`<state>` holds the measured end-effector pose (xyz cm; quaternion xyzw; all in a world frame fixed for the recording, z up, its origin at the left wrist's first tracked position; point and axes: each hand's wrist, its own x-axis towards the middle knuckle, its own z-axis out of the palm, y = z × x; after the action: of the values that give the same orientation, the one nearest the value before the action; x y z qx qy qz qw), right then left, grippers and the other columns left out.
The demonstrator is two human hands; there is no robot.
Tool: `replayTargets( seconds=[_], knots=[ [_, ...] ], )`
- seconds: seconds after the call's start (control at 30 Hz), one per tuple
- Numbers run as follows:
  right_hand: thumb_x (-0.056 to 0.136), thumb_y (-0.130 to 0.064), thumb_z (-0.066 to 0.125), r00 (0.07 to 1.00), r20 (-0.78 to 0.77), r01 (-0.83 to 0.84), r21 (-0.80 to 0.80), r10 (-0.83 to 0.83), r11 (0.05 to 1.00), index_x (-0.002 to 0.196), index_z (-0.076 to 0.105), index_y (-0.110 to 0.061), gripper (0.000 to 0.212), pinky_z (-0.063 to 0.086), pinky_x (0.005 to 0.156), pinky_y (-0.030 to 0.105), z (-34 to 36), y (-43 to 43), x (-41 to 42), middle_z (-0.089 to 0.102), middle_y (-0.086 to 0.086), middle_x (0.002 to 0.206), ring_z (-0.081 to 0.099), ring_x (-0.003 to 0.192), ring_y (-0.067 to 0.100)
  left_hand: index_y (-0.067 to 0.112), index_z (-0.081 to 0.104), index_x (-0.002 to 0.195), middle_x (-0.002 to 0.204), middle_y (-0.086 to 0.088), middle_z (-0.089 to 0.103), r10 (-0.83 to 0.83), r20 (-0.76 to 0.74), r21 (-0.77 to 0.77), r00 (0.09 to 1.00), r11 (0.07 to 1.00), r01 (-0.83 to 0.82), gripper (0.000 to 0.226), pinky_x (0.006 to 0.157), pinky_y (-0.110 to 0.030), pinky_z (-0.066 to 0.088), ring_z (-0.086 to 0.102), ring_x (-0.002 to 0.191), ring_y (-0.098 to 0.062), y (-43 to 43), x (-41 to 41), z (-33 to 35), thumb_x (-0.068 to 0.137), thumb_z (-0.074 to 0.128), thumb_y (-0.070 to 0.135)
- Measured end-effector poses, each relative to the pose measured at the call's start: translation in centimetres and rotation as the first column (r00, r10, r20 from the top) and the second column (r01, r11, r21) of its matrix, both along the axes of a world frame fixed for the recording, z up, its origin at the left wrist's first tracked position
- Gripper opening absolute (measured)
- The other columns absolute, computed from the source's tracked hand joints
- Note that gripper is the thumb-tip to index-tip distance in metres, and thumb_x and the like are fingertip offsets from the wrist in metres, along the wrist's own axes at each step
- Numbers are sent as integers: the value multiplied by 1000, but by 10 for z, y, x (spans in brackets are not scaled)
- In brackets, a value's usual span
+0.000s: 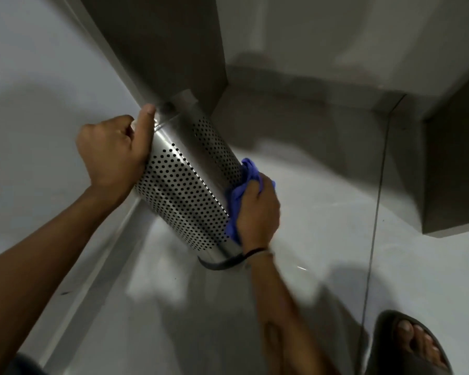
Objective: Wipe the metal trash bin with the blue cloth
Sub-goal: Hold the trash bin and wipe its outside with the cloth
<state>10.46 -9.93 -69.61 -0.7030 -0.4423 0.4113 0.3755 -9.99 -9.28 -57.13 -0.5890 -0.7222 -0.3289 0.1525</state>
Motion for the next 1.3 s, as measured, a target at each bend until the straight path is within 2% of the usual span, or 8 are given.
replayTargets(
  seconds=[0.13,0.23,0.4,0.5,0.73,0.9,1.03,1.3],
  knots=[
    [93,-27,45,986,-12,160,355,-167,921,130,66,-22,43,48,101,24,14,-44,-22,66,-18,117,60,105,4,4,40,47,41,-12,39,-32,16,-14,999,999,32,76,48,-38,34,41,37,-34,2,-2,1,107,46,51],
    [94,-45,38,999,35,-7,-45,8,999,109,73,-22,45,53,93,40,-15,12,2,75,2,113,67,103,27,4,39,47,41,-10,36,-70,37,-4,997,998,70,75,46,-38,34,41,36,-33,-1,-2,-1,107,48,48],
    [103,-37,60,812,-576,-317,-295,98,901,63,67,-18,45,37,81,43,-55,70,28,61,4,69,52,75,24,17,45,50,41,-4,38,-193,22,18,981,981,193,64,45,-31,33,43,35,-25,-13,-4,-2,106,47,48],
    [100,-42,58,868,-478,-271,-229,135,935,66,64,-20,41,45,78,48,-34,54,15,65,2,72,53,77,25,21,42,52,41,-2,37,-218,23,30,976,976,217,63,44,-28,28,40,35,-23,-13,-6,-2,106,44,52],
    [101,-36,38,953,-140,-185,431,268,883,141,58,-29,46,54,88,36,111,53,-51,72,3,121,66,100,18,17,47,54,49,3,42,-266,-139,53,954,960,275,68,46,-32,36,44,40,-21,-12,4,-9,112,28,46],
    [107,-27,39,960,-187,-178,164,207,970,94,65,-14,31,41,72,36,42,36,-17,65,6,88,54,76,20,28,31,61,47,5,35,-206,-105,98,973,972,216,54,52,-27,26,36,38,-17,-17,-10,-8,113,22,39],
    [106,-34,43,968,-231,-121,-71,102,990,66,43,-25,40,34,70,36,0,26,10,51,-3,69,47,79,24,17,51,61,44,-5,50,-275,-207,84,939,951,297,63,40,-36,43,49,35,-25,-13,-7,-13,114,22,33],
    [103,-28,40,950,-183,-174,362,253,916,135,64,-21,41,41,89,25,113,54,-50,71,1,129,61,110,15,27,31,63,43,-6,45,-162,-204,37,966,984,173,52,42,-35,36,47,35,-31,-18,11,-3,113,20,37]
  ],
)
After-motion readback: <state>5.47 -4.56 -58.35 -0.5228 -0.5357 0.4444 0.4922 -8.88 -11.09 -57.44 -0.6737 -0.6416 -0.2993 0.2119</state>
